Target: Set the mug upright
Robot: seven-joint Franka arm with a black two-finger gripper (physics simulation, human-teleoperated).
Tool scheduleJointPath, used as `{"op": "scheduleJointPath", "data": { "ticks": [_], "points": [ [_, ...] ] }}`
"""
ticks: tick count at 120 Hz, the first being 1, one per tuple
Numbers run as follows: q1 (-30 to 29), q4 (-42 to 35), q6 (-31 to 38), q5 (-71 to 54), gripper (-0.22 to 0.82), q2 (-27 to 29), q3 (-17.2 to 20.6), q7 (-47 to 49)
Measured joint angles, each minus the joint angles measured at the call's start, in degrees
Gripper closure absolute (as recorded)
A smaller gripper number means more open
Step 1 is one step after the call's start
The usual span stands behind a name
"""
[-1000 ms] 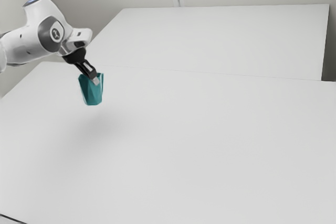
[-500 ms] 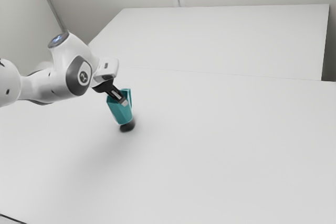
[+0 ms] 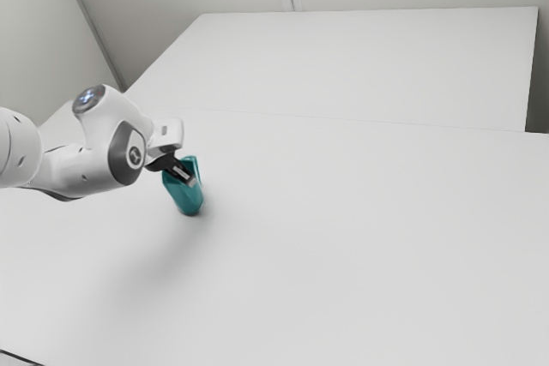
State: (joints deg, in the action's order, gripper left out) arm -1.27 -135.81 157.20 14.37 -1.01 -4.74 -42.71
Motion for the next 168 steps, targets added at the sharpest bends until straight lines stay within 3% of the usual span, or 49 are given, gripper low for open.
{"op": "scheduleJointPath", "data": {
  "ticks": [6, 31, 55, 71, 88, 109, 135, 168],
  "points": [
    [-0.6, 0.0, 0.3, 0.0, 0.73, 0.0, 0.2, 0.0],
    [-1.1, 0.0, 0.7, 0.1, 0.31, 0.5, 0.9, 0.0],
    [0.5, 0.2, -1.4, 0.1, 0.12, 4.6, 0.9, 0.0],
    [2.4, 4.6, -6.9, 0.3, 0.06, 5.5, 0.7, -0.1],
    [2.2, 14.0, -16.4, 0.6, 0.03, 1.8, -0.9, 0.7],
    [1.6, 30.2, -31.7, 0.1, 0.01, -4.8, -3.1, 3.6],
    [1.4, 47.8, -49.2, -6.3, 0.01, -8.0, -3.0, 9.5],
    [1.7, 53.9, -60.0, -9.7, 0.00, -7.7, -2.7, 15.0]
  ]
}}
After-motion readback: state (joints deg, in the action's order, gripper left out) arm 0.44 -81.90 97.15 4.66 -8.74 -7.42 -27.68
